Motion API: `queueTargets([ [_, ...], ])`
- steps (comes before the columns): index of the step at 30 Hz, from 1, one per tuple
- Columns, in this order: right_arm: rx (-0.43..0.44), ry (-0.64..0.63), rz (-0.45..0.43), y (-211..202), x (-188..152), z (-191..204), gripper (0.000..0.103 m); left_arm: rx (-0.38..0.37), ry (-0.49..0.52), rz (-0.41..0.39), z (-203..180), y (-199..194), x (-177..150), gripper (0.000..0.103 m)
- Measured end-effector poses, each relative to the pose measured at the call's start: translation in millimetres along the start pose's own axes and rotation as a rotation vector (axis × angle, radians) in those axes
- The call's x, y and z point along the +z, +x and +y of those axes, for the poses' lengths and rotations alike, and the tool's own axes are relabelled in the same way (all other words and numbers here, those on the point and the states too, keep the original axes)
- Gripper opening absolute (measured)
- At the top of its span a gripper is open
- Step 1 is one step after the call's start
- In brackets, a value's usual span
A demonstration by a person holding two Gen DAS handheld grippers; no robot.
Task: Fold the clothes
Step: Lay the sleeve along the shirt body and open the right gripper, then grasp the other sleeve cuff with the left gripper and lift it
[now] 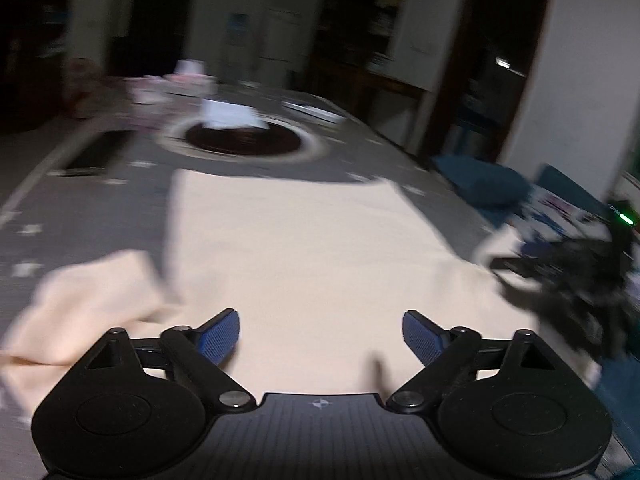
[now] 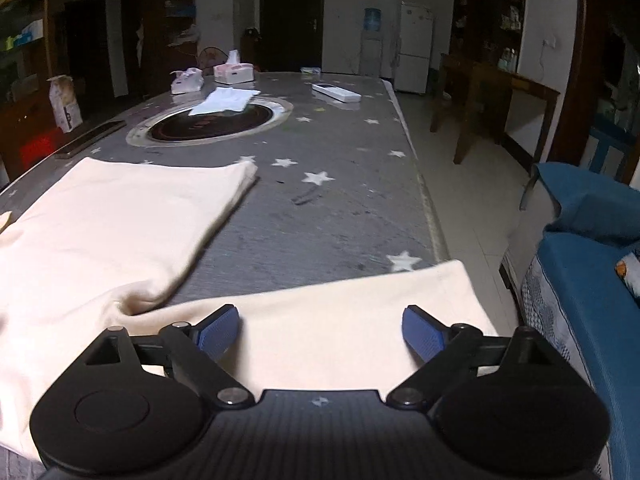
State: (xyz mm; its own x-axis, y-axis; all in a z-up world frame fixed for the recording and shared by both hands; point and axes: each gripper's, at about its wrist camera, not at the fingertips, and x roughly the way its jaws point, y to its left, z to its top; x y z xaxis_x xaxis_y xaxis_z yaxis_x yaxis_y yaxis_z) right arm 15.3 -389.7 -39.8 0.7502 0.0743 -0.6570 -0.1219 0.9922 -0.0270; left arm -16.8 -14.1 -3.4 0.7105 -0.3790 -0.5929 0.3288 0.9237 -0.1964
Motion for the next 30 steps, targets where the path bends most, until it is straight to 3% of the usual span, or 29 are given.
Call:
queueTargets([
  [2, 0.012, -0.015, -0.010, -0.6, -0.2, 9.1, 0.099, 0.061, -0.002, -0.019, 18.0, -6.3, 1.8, 0.081],
  [8, 0.021, 0.008, -0.013, 3.8, -5.4, 20.1, 0.103, 0.173, 0.085, -0.019, 45.1, -7.5, 5.2, 0.063],
  [13, 0.022, 0.026, -0.017, 3.2, -7.5, 19.7, 0.103, 0.156, 0.091, 0.014, 60.9, 5.4, 5.4, 0.042],
  [17, 0.022, 0.029, -0.018, 3.3, -8.2, 19.5, 0.103, 0.114, 0.083, 0.002, 64.4, 3.4, 1.0, 0.031],
  [19, 0.024, 0.032, -0.017, 3.8, -8.3, 19.0, 0.103, 0.091, 0.059, -0.008, 70.0, 1.1, 0.8, 0.017],
  [24, 0.025, 0.034, -0.016, 4.4, -7.9, 18.9, 0.103, 0.047, 0.007, -0.016, 82.8, -1.8, -0.2, 0.013],
  [30, 0.021, 0.033, -0.016, 5.1, -7.5, 19.5, 0.103, 0.052, 0.032, -0.009, 83.0, 0.4, -2.7, 0.019],
])
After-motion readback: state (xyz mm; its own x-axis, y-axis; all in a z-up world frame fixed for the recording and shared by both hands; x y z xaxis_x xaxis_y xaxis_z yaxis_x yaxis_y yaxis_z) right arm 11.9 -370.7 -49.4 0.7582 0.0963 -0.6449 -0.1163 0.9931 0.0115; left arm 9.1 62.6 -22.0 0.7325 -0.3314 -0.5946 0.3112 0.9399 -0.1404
